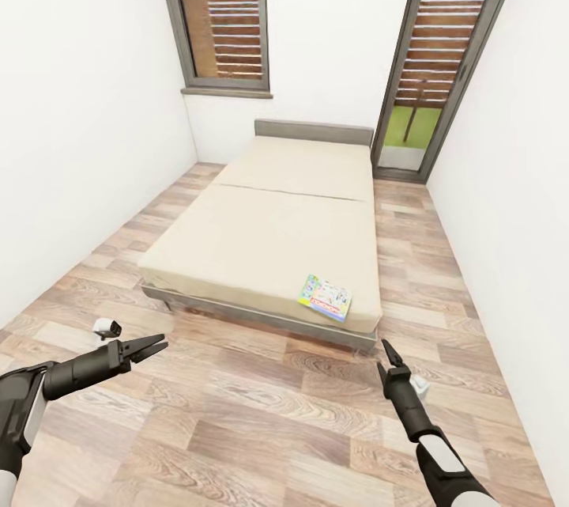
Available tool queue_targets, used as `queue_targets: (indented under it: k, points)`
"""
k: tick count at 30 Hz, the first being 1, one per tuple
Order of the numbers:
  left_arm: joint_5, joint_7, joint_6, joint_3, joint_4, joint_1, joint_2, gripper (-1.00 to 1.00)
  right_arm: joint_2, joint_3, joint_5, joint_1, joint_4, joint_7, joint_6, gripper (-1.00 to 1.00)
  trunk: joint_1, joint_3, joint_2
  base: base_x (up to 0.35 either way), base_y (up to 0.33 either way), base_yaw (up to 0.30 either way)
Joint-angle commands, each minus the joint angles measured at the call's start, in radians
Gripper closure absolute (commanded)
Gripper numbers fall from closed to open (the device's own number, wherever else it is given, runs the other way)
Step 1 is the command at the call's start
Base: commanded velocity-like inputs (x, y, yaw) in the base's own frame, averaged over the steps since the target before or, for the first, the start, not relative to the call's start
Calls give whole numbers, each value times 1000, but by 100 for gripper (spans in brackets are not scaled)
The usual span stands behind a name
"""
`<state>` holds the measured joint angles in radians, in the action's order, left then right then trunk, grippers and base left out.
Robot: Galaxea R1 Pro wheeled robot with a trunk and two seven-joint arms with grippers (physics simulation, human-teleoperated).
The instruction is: Put all the toys in the child's room - the three board games (two on the bed and one on the table), the two jigsaw puzzles on the table, and the tennis ball on the table - inside the toy box on the table in the child's room.
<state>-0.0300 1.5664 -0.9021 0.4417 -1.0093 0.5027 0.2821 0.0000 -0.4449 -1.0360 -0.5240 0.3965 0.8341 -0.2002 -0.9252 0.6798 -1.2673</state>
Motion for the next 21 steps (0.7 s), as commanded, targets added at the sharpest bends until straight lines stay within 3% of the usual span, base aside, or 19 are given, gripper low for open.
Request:
queue_targets:
  k: [1, 15, 21]
  points:
    - [1, 4, -11, 0, 0, 0, 0, -100, 0, -2, -11, -1, -1, 2, -11, -100, -4, 4, -8, 0, 0, 0]
    - [1, 4, -11, 4, 3, 0, 1, -100, 1, -6, -17, -1, -5, 0, -10, -100, -58, 48, -106, 0, 0, 0]
    - [0, 4, -11, 5, 3, 0, 1, -100, 3, -5, -18, -1, -4, 0, -10, -100, -58, 48, -106, 0, 0, 0]
